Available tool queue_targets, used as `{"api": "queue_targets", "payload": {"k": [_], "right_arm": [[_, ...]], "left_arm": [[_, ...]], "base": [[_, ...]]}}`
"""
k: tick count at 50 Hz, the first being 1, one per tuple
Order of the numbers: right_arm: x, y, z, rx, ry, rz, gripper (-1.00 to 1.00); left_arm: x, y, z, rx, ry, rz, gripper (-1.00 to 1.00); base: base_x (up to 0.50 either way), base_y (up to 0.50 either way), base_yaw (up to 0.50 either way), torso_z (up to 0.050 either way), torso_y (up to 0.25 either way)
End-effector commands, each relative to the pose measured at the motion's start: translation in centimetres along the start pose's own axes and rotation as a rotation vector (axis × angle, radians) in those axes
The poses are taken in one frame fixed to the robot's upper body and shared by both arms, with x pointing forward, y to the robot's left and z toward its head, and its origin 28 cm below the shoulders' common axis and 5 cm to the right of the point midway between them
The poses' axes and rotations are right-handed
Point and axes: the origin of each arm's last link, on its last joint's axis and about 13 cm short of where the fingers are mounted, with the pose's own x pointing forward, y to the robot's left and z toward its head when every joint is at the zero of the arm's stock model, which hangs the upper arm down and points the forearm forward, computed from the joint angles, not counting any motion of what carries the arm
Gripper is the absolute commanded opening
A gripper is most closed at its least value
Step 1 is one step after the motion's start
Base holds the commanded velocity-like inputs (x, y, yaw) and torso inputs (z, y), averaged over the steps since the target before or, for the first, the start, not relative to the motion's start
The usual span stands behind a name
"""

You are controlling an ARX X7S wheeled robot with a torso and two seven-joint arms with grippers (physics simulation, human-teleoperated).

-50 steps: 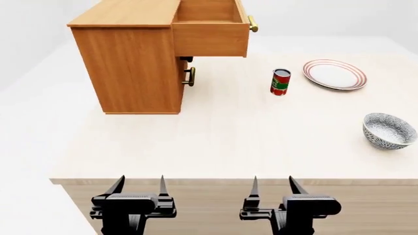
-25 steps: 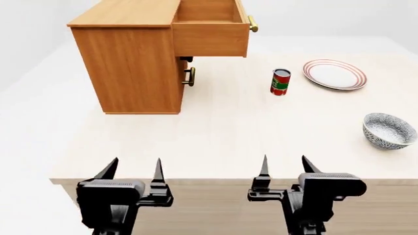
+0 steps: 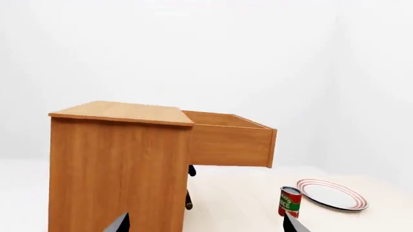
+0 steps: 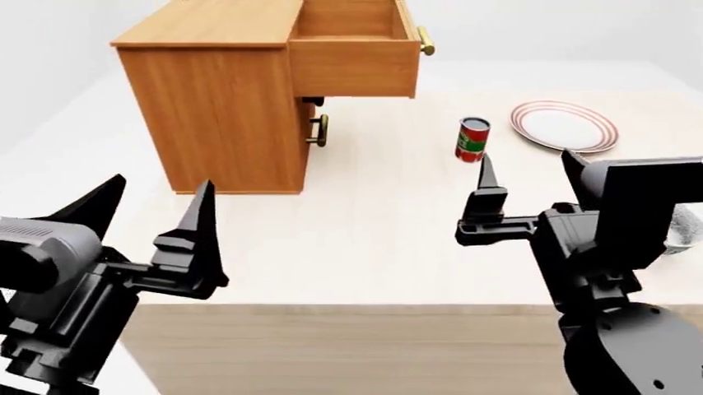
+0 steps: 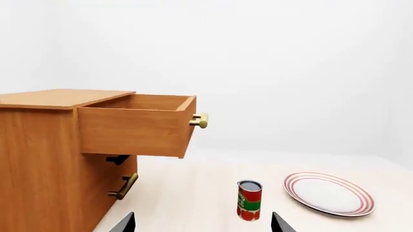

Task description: Put the bowl in the top drawer of the cabinet.

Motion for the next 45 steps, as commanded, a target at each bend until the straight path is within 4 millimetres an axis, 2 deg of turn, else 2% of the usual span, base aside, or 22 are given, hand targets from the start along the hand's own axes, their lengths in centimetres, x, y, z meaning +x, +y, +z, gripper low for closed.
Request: {"api": "queue_targets", "payload": {"k": [1,9,19,26,45], "right_arm": [[1.0,-1.6,4.3,-0.085,-0.051,0.003,1.00],[3.1,-2.4,5.5,-0.097,-0.074,-0.014,1.00],[6.5,-3.7,8.3,-0.064,-0.092,-0.030,1.00],[8.2,-3.8,8.5,-0.046,-0.068,-0.022,1.00],[15.1,-4.4,9.5,-0.014,-0.018,-0.030,1.00]], "left_arm": [[-1.2,0.6,4.8,0.047,-0.041,-0.080,1.00],[-1.7,0.6,6.8,0.047,-0.070,-0.098,1.00],[-2.4,0.3,8.5,0.043,-0.093,-0.128,1.00],[-3.1,-0.1,9.2,0.039,-0.118,-0.151,1.00],[-4.1,-0.4,10.4,0.056,-0.166,-0.159,1.00]], "base": [[0.16,0.00,0.00,0.000,0.000],[0.16,0.00,0.00,0.000,0.000],[0.16,0.00,0.00,0.000,0.000],[0.16,0.00,0.00,0.000,0.000],[0.16,0.00,0.00,0.000,0.000]]}}
